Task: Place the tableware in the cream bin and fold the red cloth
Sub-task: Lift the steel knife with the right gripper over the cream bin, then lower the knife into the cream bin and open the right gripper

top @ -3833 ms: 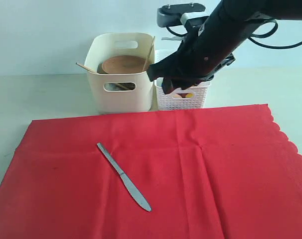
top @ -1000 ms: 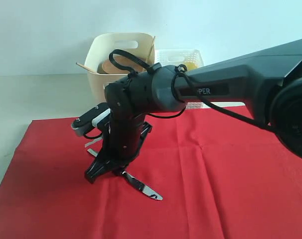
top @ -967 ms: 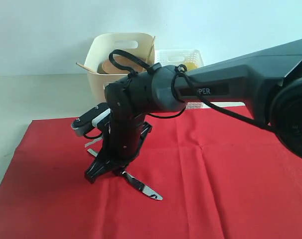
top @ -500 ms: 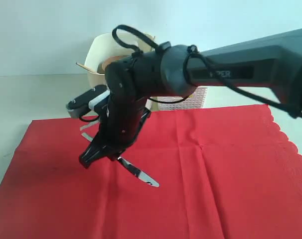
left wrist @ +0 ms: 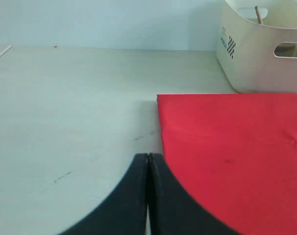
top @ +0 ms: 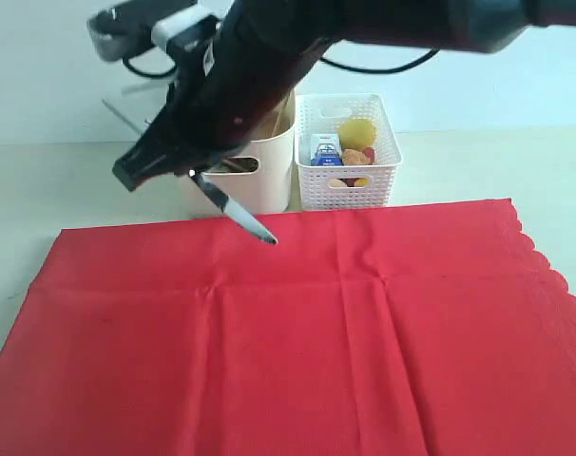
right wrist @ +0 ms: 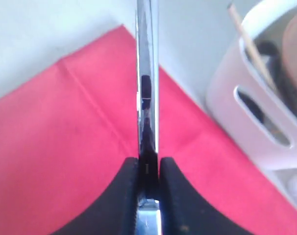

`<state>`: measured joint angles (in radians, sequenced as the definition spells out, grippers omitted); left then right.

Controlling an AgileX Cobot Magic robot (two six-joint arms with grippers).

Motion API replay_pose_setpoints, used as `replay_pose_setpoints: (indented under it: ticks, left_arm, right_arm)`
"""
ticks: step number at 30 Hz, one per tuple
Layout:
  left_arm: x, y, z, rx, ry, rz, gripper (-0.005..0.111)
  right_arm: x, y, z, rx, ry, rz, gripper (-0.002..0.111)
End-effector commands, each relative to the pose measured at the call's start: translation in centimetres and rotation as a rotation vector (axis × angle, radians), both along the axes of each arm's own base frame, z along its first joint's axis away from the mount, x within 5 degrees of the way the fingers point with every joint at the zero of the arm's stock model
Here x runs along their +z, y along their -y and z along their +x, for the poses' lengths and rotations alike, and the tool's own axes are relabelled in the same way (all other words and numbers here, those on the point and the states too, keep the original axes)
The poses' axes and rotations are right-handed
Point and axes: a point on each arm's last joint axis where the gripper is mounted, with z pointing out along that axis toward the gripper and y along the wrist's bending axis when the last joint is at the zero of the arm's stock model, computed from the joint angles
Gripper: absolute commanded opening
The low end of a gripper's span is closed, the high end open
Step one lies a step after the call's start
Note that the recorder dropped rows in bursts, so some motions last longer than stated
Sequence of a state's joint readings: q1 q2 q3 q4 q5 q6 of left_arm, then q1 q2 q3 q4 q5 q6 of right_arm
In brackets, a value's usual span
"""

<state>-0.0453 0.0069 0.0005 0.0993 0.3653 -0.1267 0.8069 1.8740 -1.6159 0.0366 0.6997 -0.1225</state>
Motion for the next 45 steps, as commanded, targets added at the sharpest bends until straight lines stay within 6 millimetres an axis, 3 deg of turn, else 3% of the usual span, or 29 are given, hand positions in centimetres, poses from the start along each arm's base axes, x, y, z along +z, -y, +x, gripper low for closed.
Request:
replay_pose_setpoints:
  ticks: [1, 6, 14, 20, 26, 39, 45]
  left_arm:
    - [0.1, 0.0, 0.0, 0.0, 0.016, 0.001, 0.0]
    - [0.1, 0.0, 0.0, 0.0, 0.016, 0.001, 0.0]
    - [0.1, 0.0, 0.0, 0.0, 0.016, 0.001, 0.0]
    - [0.1, 0.0, 0.0, 0.0, 0.016, 0.001, 0.0]
    - [0.1, 0.0, 0.0, 0.0, 0.016, 0.001, 0.0]
    - [0.1, 0.0, 0.0, 0.0, 0.016, 0.001, 0.0]
    - [0.1, 0.0, 0.0, 0.0, 0.016, 0.001, 0.0]
  right_arm:
    - [4.0, 1.0, 0.3, -0.002, 0.186, 0.114, 0.0]
    - [6.0, 2.4, 2.3, -0.059, 0.324, 0.236, 0.0]
    - [5.2, 4.5, 7.3, -0.168, 0.507, 0.366, 0.0]
    - [2.3, 4.7, 10.5, -0.207, 0.595, 0.422, 0.0]
    - [-1.4, 3.8, 12.2, -0.21, 0.64, 0.459, 0.0]
    - [-8.0, 2.8, 13.8, -0.211, 0.595, 0.422, 0.0]
    - [-9.3, 2.9, 13.7, -0.188, 0.54, 0.327, 0.006]
